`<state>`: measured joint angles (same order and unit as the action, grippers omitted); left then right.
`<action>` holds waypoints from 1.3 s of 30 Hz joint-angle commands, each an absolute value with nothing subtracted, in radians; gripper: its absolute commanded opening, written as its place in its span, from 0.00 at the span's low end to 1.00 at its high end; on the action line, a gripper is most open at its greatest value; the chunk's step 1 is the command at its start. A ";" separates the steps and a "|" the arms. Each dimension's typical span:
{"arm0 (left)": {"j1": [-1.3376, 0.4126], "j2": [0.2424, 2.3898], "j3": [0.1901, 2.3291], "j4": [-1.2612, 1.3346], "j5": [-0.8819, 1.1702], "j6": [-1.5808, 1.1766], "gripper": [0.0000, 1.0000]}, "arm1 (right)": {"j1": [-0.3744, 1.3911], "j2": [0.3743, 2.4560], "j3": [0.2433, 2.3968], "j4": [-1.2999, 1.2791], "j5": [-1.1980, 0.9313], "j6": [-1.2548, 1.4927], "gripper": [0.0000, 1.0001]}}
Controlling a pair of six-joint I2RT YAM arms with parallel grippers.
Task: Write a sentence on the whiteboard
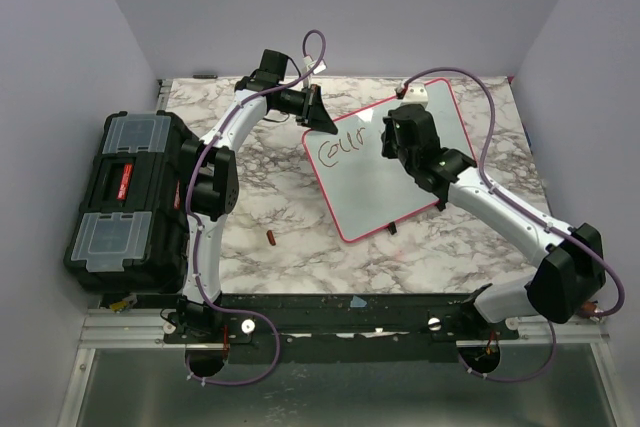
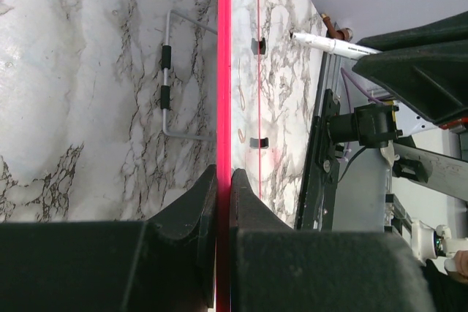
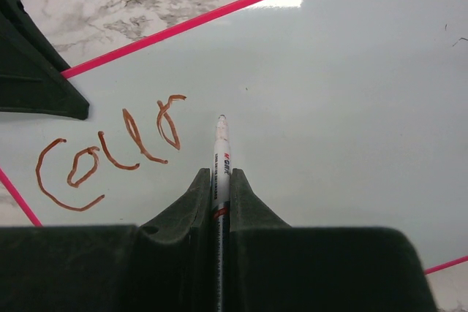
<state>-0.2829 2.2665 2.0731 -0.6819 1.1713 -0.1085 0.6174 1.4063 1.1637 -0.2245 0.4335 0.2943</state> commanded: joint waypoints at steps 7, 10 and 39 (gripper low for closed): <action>-0.295 2.241 2.068 -0.653 1.150 0.026 0.00 | 0.522 1.395 1.152 -0.192 0.291 0.297 0.01; -0.295 2.241 2.068 -0.653 1.149 0.026 0.00 | 0.496 1.397 1.150 -0.182 0.237 0.293 0.01; -0.293 2.241 2.069 -0.653 1.154 0.028 0.00 | 0.443 1.525 1.216 -0.137 0.054 0.316 0.01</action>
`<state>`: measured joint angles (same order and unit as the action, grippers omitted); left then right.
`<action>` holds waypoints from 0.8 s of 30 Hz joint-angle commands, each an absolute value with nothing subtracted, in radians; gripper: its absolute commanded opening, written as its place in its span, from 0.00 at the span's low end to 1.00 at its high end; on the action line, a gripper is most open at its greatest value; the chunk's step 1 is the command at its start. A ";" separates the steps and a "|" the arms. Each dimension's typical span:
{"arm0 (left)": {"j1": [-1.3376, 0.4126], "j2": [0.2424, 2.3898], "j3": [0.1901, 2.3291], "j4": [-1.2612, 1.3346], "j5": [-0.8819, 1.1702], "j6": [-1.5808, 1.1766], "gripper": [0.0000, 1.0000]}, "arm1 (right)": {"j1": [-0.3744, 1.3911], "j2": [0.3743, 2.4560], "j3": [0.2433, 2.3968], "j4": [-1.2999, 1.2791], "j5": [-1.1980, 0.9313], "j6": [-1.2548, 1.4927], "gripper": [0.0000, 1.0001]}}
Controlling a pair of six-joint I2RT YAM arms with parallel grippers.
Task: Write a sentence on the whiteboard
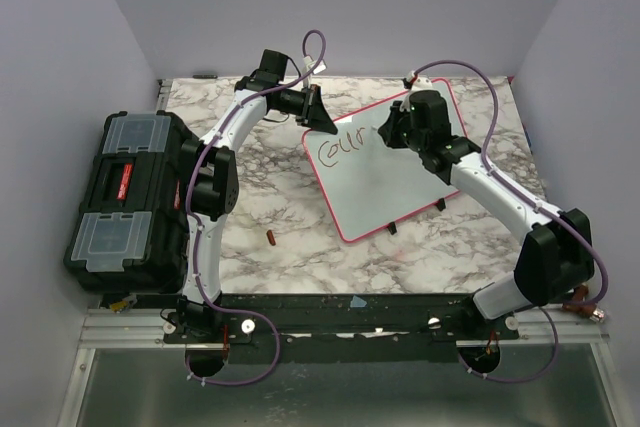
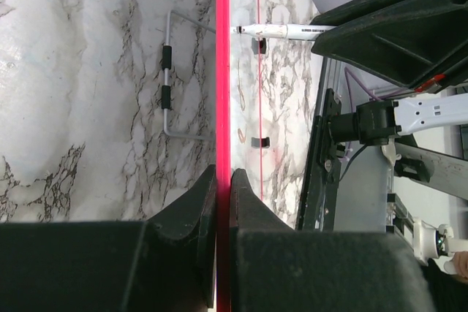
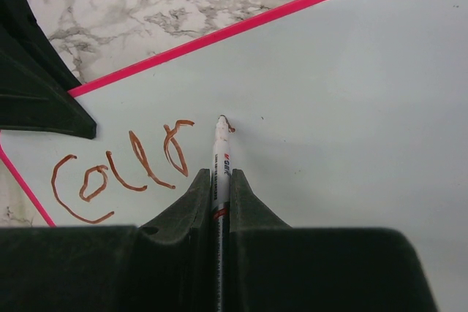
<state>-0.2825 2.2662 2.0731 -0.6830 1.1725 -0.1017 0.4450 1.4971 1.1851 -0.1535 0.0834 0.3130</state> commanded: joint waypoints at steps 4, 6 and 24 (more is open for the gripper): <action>-0.292 2.240 2.069 -0.653 1.155 0.029 0.00 | 0.441 1.534 1.216 -0.137 0.034 0.320 0.01; -0.291 2.240 2.069 -0.653 1.154 0.029 0.00 | 0.442 1.536 1.213 -0.138 0.023 0.320 0.01; -0.290 2.239 2.068 -0.655 1.155 0.028 0.00 | 0.442 1.489 1.137 -0.198 -0.024 0.302 0.01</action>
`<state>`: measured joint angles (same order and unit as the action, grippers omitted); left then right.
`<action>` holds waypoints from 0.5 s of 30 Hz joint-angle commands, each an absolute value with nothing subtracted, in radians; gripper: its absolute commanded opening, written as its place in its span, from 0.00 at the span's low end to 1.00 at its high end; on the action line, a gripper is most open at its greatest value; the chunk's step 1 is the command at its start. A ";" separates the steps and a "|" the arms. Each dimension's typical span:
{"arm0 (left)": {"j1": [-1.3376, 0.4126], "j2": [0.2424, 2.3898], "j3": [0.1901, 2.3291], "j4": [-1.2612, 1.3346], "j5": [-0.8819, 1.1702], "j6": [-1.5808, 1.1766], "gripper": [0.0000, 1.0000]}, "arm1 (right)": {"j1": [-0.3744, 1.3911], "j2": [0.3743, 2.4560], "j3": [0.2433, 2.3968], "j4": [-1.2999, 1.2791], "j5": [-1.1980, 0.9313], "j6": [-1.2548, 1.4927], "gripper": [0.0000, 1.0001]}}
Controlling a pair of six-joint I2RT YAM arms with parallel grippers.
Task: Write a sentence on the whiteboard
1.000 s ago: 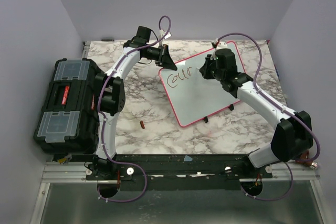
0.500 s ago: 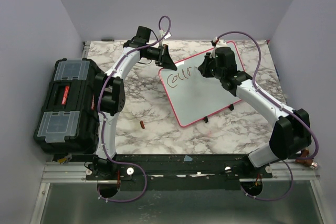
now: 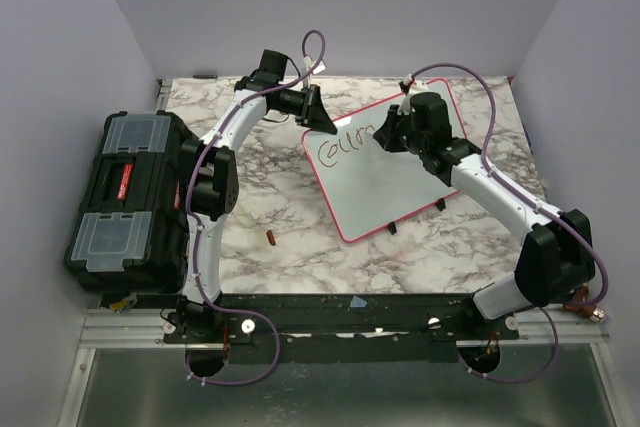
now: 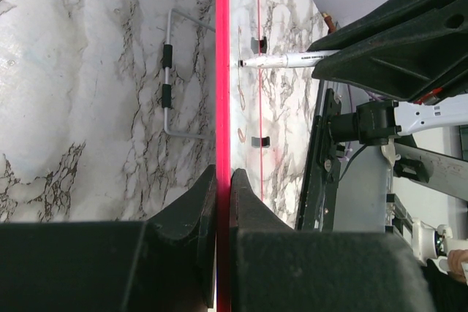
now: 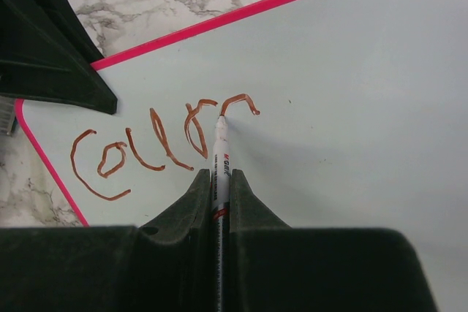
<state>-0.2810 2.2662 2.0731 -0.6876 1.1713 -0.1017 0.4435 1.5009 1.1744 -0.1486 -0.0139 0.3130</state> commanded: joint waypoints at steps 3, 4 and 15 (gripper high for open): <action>-0.290 2.239 2.068 -0.655 1.154 0.028 0.00 | 0.442 1.478 1.127 -0.211 -0.005 0.300 0.01; -0.290 2.238 2.068 -0.654 1.153 0.029 0.00 | 0.442 1.473 1.126 -0.215 0.016 0.299 0.01; -0.290 2.238 2.067 -0.655 1.154 0.029 0.00 | 0.442 1.462 1.149 -0.242 0.124 0.302 0.01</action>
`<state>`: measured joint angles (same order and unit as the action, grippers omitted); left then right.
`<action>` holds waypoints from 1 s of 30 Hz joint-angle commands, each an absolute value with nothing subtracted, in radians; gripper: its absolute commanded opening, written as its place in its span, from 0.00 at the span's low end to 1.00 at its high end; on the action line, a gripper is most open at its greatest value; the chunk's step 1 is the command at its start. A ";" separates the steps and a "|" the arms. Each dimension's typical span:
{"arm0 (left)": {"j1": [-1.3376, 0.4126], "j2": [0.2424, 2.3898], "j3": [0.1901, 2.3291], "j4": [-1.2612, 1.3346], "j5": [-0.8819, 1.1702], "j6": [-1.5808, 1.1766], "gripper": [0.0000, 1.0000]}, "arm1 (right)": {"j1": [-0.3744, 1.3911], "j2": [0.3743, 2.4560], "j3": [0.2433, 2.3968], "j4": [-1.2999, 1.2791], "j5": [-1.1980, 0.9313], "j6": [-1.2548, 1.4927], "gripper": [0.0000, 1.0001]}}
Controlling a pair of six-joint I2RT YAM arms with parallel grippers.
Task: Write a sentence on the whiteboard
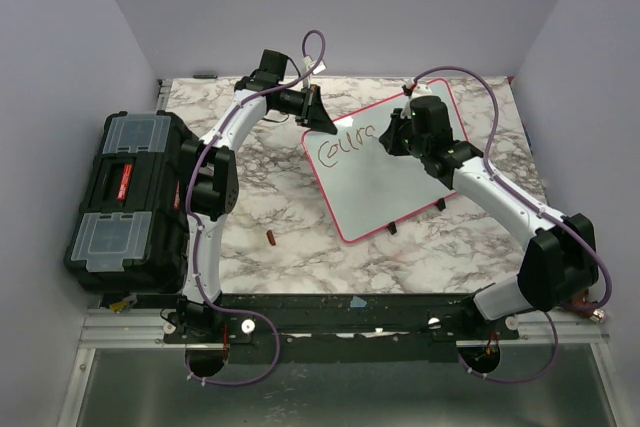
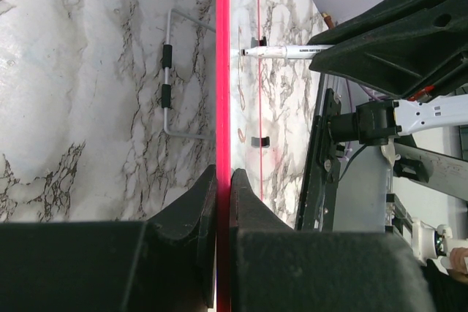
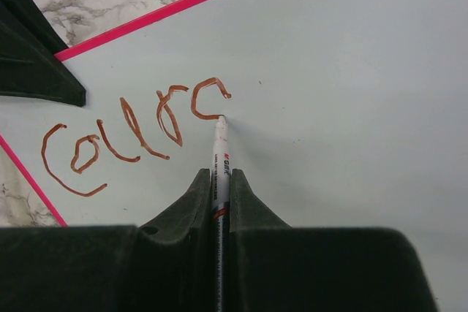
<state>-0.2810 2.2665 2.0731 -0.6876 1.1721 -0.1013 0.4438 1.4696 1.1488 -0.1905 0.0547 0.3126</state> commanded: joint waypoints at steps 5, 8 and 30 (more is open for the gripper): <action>-0.289 2.237 2.066 -0.655 1.154 0.031 0.00 | 0.442 1.493 1.194 -0.239 0.122 0.305 0.01; -0.290 2.237 2.066 -0.655 1.154 0.028 0.00 | 0.442 1.514 1.221 -0.234 0.118 0.308 0.01; -0.290 2.237 2.068 -0.655 1.154 0.028 0.00 | 0.441 1.517 1.203 -0.227 0.116 0.305 0.01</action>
